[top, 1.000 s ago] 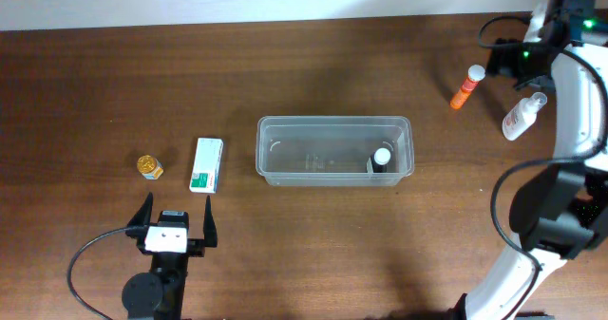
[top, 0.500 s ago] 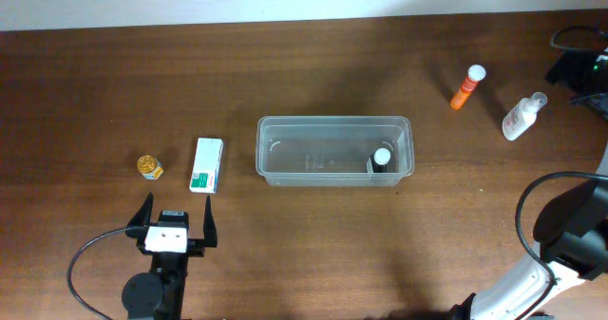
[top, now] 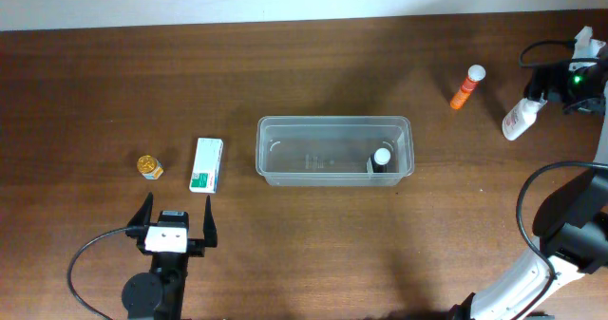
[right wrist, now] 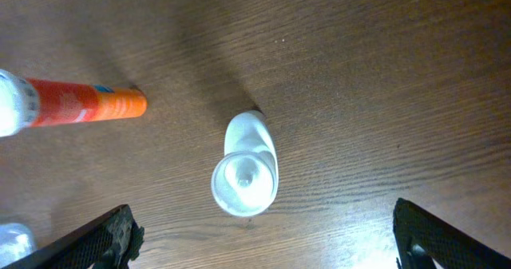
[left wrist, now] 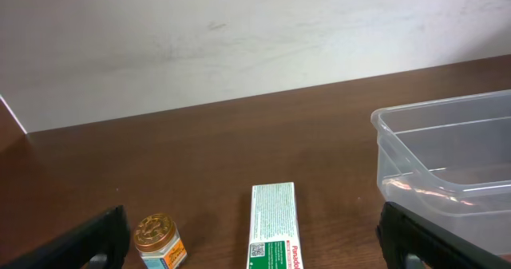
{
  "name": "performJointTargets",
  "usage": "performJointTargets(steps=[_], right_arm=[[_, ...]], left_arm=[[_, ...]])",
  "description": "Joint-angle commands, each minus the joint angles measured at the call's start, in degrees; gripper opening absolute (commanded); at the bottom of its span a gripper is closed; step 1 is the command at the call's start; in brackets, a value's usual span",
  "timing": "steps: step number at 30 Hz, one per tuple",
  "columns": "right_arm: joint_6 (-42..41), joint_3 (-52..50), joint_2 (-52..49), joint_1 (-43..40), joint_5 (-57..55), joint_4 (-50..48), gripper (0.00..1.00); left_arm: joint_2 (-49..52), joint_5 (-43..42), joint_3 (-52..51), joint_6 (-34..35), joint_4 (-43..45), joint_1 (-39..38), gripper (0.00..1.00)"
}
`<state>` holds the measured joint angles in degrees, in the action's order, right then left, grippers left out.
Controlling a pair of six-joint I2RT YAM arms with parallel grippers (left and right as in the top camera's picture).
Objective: Pack container
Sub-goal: 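Lower the right gripper onto the white pump bottle and grasp it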
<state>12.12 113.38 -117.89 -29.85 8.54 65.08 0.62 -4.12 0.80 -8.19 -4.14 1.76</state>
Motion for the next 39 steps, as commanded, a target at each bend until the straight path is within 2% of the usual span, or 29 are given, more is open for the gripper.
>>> performJointTargets(steps=[1,5,9,25,39], right_arm=[[2.7,-2.4,-0.8,0.2,-1.6,-1.7,0.95],[3.4,-5.3,-0.8,0.1,-4.2,-4.4,0.95],[8.7,-8.2,-0.8,0.2,0.7,-6.6,0.95],[10.3,-12.2,-3.6,0.1,0.8,-10.5,0.94],[11.5,-12.2,-4.7,0.1,3.4,-12.9,0.85]], left_arm=[[-0.3,-0.6,-0.3,-0.9,-0.2,0.3,0.99],[-0.3,-0.6,-0.3,-0.9,-0.2,0.3,0.99],[-0.3,-0.6,-0.3,-0.9,-0.2,0.3,1.00],[-0.3,-0.6,-0.3,-0.9,-0.2,0.3,0.99],[-0.3,-0.6,-0.3,-0.9,-0.2,0.3,0.99]])
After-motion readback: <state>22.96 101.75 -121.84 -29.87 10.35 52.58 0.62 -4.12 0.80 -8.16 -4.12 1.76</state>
